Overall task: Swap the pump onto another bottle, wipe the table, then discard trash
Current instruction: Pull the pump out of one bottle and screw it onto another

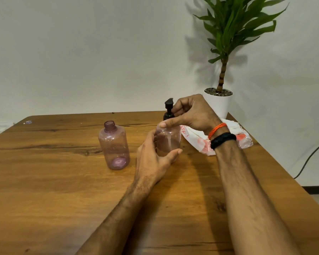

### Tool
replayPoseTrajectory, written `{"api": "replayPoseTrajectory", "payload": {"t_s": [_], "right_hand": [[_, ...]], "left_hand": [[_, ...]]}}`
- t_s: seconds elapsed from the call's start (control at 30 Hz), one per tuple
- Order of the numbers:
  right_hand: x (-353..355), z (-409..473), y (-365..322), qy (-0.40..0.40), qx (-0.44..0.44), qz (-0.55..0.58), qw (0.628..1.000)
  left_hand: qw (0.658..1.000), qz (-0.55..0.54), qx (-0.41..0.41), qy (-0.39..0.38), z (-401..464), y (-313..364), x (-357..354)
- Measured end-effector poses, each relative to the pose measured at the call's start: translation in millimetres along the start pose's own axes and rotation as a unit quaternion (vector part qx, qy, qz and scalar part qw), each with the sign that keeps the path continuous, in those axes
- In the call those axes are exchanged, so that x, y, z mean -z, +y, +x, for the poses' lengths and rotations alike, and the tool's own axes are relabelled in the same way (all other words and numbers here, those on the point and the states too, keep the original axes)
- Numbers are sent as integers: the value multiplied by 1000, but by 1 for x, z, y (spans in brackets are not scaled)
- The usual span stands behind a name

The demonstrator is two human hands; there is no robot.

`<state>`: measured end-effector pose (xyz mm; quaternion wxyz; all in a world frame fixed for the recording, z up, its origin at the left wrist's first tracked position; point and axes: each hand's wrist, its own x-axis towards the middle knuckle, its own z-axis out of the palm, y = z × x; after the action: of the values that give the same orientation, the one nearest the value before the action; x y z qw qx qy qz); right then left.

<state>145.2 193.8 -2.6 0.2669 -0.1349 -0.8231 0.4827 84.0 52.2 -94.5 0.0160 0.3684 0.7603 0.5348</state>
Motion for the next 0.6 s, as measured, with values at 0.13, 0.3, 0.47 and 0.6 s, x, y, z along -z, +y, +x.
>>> {"api": "replayPoseTrajectory", "payload": {"t_s": [0.13, 0.3, 0.47, 0.6], "right_hand": [[4, -2, 2, -25, 4, 15, 1000], [4, -8, 13, -98, -3, 91, 991], [-1, -8, 15, -51, -3, 105, 993], [-8, -13, 14, 1, -26, 112, 993]], "left_hand": [[1000, -10, -1, 5, 0, 0, 1], [1000, -17, 11, 2, 1, -2, 0], [1000, -18, 9, 9, 2, -5, 0], [999, -24, 0, 23, 0, -5, -3]]}}
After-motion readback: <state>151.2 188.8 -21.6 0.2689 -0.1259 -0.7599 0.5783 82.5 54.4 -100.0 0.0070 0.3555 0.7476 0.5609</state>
